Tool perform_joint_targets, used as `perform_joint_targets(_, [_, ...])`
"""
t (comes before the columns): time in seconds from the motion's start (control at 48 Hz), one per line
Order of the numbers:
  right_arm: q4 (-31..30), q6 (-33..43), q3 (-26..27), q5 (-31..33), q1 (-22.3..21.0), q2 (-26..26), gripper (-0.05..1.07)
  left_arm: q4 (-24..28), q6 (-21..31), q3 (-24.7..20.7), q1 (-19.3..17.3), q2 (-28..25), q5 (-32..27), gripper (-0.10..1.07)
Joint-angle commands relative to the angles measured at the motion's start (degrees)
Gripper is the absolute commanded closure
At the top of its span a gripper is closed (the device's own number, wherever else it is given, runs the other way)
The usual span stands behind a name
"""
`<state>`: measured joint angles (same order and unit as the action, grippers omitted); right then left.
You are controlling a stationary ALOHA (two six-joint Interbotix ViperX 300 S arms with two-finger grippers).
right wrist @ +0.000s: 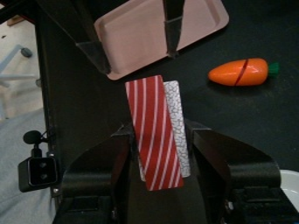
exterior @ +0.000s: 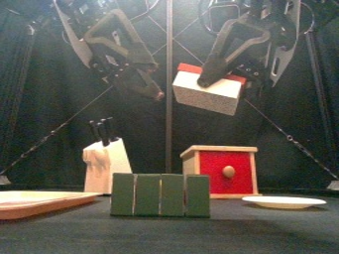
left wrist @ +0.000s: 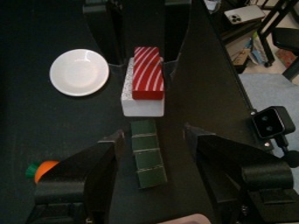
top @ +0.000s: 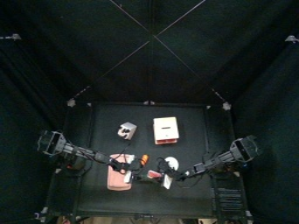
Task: Hand over salmon sushi
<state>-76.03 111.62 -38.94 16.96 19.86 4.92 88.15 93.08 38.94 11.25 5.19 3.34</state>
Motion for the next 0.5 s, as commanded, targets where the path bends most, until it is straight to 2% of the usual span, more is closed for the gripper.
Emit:
perform_joint_targets(0.0, [-0.44,0.09,1.49,-0.26,-0.18,0.88,0.46,0.26,0.0,-2.72,-0.09,-0.62,-0.09,0.06])
perform_joint_targets(0.229, [-0.44,0.09,1.67,-0.97,-0.18,0.79,0.46,0.62,-0.09,-6.06,-0.09,-3.69,0.35,0.07])
perform_joint_targets(0.479, [-0.44,0.0,1.85,-1.05,-0.18,0.79,0.46,0.44,0.0,-7.29,-0.18,-5.01,0.35,0.07])
